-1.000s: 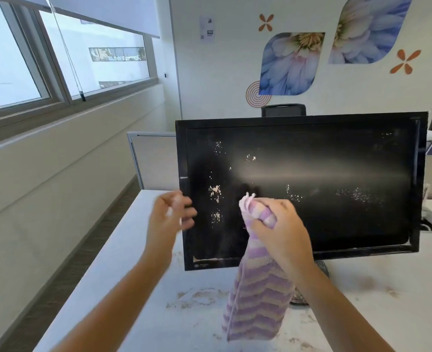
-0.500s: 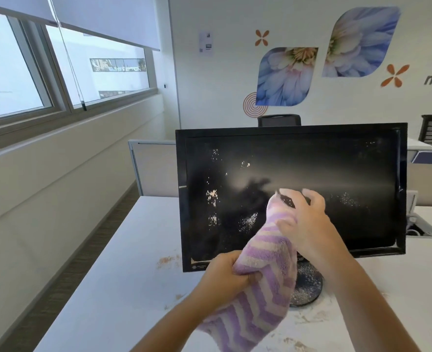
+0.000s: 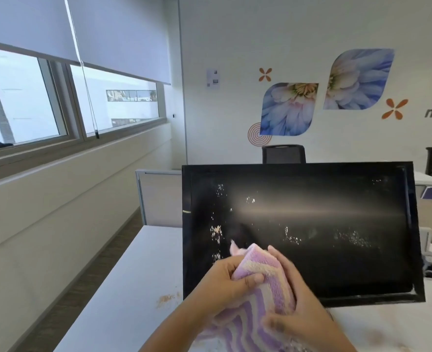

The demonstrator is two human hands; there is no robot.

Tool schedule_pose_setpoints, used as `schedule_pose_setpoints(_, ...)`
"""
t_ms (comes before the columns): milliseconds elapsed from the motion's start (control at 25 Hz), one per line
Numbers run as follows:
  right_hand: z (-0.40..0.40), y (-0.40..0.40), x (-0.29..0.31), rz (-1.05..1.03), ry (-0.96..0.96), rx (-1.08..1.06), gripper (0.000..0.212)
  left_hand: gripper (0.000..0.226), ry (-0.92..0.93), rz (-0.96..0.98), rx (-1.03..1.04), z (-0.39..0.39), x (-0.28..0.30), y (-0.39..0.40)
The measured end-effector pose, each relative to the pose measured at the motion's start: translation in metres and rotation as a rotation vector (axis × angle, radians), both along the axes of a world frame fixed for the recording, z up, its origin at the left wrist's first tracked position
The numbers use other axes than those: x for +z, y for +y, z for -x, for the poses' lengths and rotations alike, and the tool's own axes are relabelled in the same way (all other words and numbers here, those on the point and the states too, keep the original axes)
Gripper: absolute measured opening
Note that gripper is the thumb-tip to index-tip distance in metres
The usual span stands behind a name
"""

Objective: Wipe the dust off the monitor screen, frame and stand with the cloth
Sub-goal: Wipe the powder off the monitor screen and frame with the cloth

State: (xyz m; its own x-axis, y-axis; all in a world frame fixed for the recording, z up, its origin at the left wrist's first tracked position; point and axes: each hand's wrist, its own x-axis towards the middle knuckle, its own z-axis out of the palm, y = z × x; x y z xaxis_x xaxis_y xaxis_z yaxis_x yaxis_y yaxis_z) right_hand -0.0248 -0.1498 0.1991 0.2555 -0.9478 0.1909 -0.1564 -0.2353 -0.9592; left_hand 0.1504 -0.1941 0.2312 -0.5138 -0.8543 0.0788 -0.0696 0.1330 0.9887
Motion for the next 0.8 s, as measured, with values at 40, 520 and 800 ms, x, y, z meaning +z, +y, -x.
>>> schedule_pose_setpoints(40,-0.010,-0.003,-0.001,0.003,0.000,-0.004,0.102,0.008,-0.016,-0.036,-0.037,-0.004,0.004,-0.003)
schedule_pose_setpoints(520,-0.043,-0.043,0.102,0.955,0.313,-0.742,0.062,0.022,-0.010,0.026,0.682,-0.063,0.010,-0.055)
schedule_pose_setpoints(800,-0.079,-0.144,0.206,1.231,0.659,-0.781,0.039,0.040,-0.072,0.073,0.790,-0.055,0.006,-0.110)
